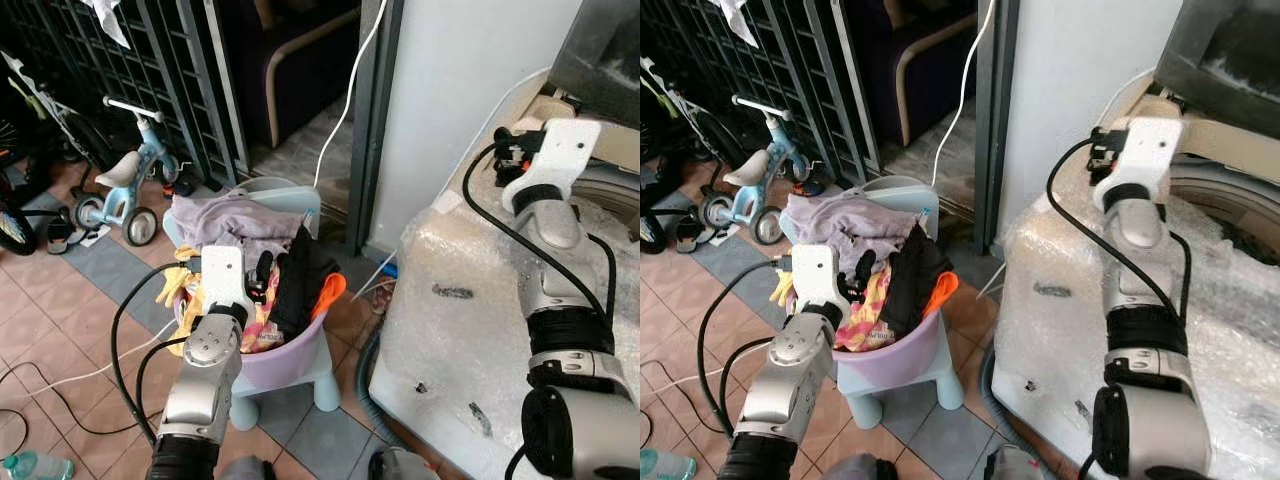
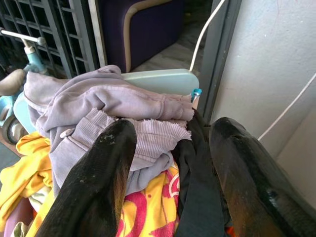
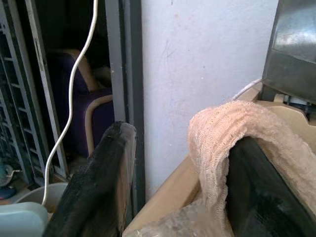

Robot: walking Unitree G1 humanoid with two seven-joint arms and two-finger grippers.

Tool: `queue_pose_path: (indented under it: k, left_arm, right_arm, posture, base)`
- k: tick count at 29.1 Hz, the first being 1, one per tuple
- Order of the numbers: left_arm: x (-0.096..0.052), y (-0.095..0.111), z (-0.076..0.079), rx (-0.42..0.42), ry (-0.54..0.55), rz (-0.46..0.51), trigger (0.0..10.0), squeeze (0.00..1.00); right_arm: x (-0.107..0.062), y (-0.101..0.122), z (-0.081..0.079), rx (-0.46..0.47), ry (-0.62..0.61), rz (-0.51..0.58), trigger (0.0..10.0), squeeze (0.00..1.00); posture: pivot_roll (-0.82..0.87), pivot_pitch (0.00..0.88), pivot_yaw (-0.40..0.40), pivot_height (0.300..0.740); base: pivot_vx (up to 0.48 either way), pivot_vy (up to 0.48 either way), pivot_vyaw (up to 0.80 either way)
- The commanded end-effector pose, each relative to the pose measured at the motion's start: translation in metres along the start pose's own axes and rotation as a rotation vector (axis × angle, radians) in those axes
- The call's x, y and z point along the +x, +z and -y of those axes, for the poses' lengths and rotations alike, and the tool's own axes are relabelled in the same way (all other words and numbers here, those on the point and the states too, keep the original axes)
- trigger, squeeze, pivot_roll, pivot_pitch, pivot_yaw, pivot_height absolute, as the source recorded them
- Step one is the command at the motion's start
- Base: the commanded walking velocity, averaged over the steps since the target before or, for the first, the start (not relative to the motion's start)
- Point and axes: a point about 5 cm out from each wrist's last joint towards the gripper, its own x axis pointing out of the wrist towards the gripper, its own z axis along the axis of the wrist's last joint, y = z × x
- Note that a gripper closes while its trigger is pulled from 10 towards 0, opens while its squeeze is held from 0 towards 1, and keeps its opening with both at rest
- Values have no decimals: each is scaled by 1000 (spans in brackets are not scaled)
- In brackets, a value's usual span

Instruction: Clothes washing

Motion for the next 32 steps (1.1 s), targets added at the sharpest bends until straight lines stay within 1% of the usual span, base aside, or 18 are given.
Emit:
queue_pose_path:
  k: [1,3,5,6,8,10,11,12,14,17,18,19,20,21,25,30,31,32]
  left_arm:
    - [1,1,-1,-4,7,3,10000,0]
    - [2,2,0,-5,4,6,10000,0]
    - [2,2,0,-6,2,6,10000,0]
    - [2,2,1,-4,-2,3,10000,0]
    - [2,1,2,-2,-2,1,10000,0]
    - [2,1,2,-4,0,-1,10000,0]
    - [2,1,2,-4,0,-1,10000,0]
    - [1,1,2,-4,3,-2,10000,0]
    - [1,0,1,-8,9,-8,10000,0]
    - [1,-1,1,-14,4,-19,10000,0]
    - [1,-1,1,-14,4,-19,10000,0]
    - [2,-2,2,-15,-3,-25,10000,0]
    - [2,-2,2,-15,-3,-25,10000,0]
    - [2,-2,3,-15,-5,-26,10000,0]
    - [1,-3,3,-15,-3,-32,10000,0]
    - [1,-4,3,-13,-7,-41,10000,0]
    - [1,-4,3,-14,-8,-43,10000,0]
    - [2,-4,3,-14,-9,-45,10000,0]
  right_arm:
    - [1,14,-8,-13,43,62,10000,1000]
    - [-3,11,-17,-37,72,63,10000,1000]
    - [-4,11,-19,-39,74,61,10000,1000]
    - [-3,7,-12,-143,11,28,10000,1000]
    - [0,5,19,-224,-232,-12,10000,1000]
    - [-1,2,46,-253,-395,-97,10000,1000]
    - [-1,2,46,-253,-395,-97,10000,1000]
    - [3,3,63,-235,-410,-176,10000,1000]
    - [11,19,71,-355,-319,-172,10000,1000]
    - [14,28,86,-282,-337,-212,10000,1000]
    - [14,28,86,-282,-337,-212,10000,1000]
    - [17,34,90,-330,-238,-241,10000,1000]
    - [17,34,90,-330,-238,-241,10000,1000]
    - [17,35,88,-369,-173,-255,10000,1000]
    - [8,36,86,-702,208,-392,10000,988]
    - [2,49,108,-875,317,-478,10000,980]
    - [1,50,110,-897,336,-494,10000,792]
    - [-1,52,112,-922,359,-504,10000,702]
  posture:
    - [-33,32,53,740]
    - [-32,31,51,740]
    - [-32,31,51,740]
    - [-32,29,49,740]
    - [-30,28,47,740]
    - [-27,28,45,740]
    - [-27,28,45,740]
    - [-26,31,45,740]
    - [-37,36,48,740]
    - [-42,37,45,740]
    - [-42,37,45,740]
    - [-47,40,44,740]
    - [-47,40,44,740]
    - [-48,41,44,740]
    - [-50,47,47,740]
    - [-54,46,43,740]
    - [-56,47,43,740]
    - [-56,47,42,740]
  base:
    - [0,0,0]
    - [0,0,0]
    - [0,0,0]
    - [0,0,0]
    - [0,0,0]
    - [0,0,0]
    - [0,0,0]
    - [0,0,0]
    - [0,0,0]
    - [0,0,0]
    - [0,0,0]
    - [0,0,0]
    - [0,0,0]
    - [0,0,0]
    - [0,0,0]
    - [0,0,0]
    - [0,0,0]
    - [0,0,0]
